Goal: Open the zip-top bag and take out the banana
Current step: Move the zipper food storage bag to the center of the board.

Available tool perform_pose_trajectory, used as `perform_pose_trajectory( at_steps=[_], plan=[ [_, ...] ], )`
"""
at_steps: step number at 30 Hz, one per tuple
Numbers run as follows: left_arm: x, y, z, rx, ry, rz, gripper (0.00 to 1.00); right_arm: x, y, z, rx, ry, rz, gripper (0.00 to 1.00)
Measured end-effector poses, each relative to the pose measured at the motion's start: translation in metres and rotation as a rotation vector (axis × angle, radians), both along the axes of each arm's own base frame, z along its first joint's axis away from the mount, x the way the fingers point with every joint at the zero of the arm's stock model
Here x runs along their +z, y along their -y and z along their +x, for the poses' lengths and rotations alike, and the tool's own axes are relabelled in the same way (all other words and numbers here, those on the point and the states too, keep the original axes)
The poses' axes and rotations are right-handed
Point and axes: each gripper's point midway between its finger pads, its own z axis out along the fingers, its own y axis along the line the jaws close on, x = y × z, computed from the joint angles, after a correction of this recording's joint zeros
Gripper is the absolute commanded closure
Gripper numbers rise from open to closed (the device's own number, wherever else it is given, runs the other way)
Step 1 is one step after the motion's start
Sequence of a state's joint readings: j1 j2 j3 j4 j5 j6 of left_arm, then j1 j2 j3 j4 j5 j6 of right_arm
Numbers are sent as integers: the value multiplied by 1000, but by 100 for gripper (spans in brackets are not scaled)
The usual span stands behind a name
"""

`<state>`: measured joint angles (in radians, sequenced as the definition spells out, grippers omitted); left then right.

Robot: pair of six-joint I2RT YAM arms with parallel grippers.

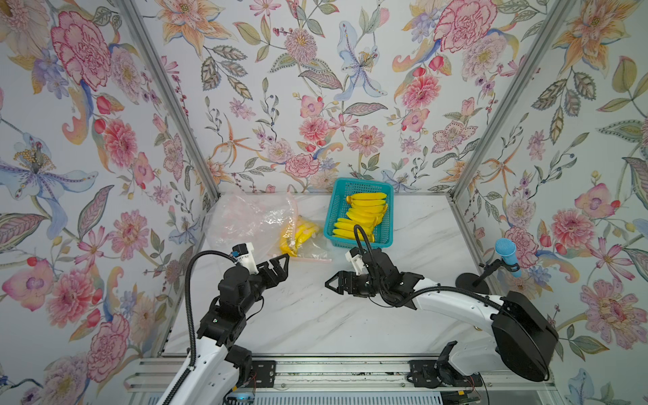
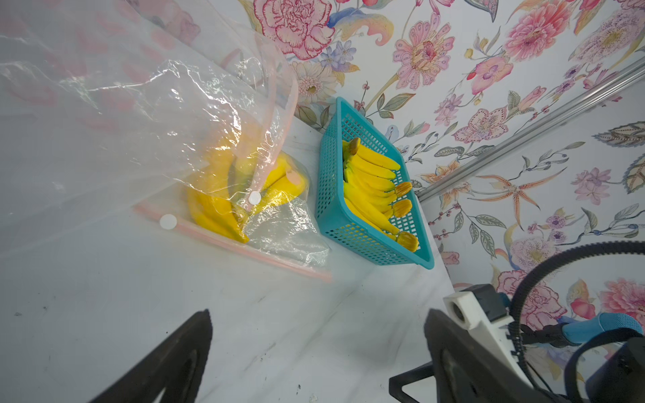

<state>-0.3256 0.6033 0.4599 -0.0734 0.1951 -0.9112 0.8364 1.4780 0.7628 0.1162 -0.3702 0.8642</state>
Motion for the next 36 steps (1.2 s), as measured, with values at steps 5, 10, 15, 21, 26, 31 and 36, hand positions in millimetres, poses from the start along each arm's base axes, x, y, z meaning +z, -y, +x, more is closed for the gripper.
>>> perform_pose_trajectory(
  at_steps=[5, 10, 15, 21, 26, 31, 36],
  plan=[
    [3, 2, -1, -5, 3, -23, 1, -32, -12, 20, -24, -11, 11, 13],
    [6, 0, -5, 2, 3, -50, 1, -49, -15, 44, -72, -13, 37, 20],
    [9, -2, -11, 6, 17, -73, 1, -60, -13, 73, -145, -13, 71, 22],
    [7, -3, -15, 7, 7, -72, 1, -50, -22, 101, -190, 30, 106, 26],
    [5, -4, -18, 8, -4, -68, 1, -43, -34, 118, -202, 61, 135, 30],
    [6, -6, -22, 11, 1, -68, 1, -42, -40, 128, -214, 72, 141, 38],
    [5, -7, -23, 12, -5, -66, 1, -37, -42, 137, -228, 86, 148, 61]
  ],
)
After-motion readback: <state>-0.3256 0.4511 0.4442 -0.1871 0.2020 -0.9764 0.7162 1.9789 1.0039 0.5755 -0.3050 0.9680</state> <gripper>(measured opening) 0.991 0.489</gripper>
